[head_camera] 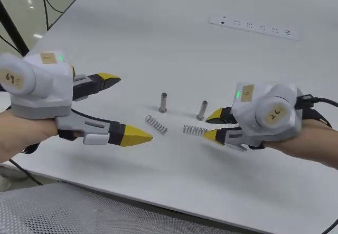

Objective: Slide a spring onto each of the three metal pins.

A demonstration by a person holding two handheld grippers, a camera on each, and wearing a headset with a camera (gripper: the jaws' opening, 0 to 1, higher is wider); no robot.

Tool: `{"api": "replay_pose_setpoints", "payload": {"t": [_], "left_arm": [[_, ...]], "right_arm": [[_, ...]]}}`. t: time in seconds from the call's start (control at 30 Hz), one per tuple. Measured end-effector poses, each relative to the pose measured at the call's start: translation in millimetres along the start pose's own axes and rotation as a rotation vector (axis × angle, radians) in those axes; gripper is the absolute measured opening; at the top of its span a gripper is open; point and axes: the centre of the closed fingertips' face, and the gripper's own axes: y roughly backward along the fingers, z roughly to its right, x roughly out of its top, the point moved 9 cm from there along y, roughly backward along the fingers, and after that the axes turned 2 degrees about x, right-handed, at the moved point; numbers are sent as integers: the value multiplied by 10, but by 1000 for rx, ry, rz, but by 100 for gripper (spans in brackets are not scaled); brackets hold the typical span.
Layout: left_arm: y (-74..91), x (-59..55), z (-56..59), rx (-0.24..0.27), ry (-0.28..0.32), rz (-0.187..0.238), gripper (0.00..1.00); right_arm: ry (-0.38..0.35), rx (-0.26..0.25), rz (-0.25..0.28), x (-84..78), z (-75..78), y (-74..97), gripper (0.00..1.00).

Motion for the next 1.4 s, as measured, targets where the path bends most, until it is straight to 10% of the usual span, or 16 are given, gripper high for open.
{"api": "replay_pose_setpoints", "payload": {"t": [0.77, 1.4], "left_arm": [[26, -15, 68, -19, -3, -14, 94], [20, -33, 155, -63, -3, -42, 89]], "right_arm": [[-15, 38, -32, -113, 42, -223, 8], [-31, 23, 10, -99, -15, 62, 7]]}}
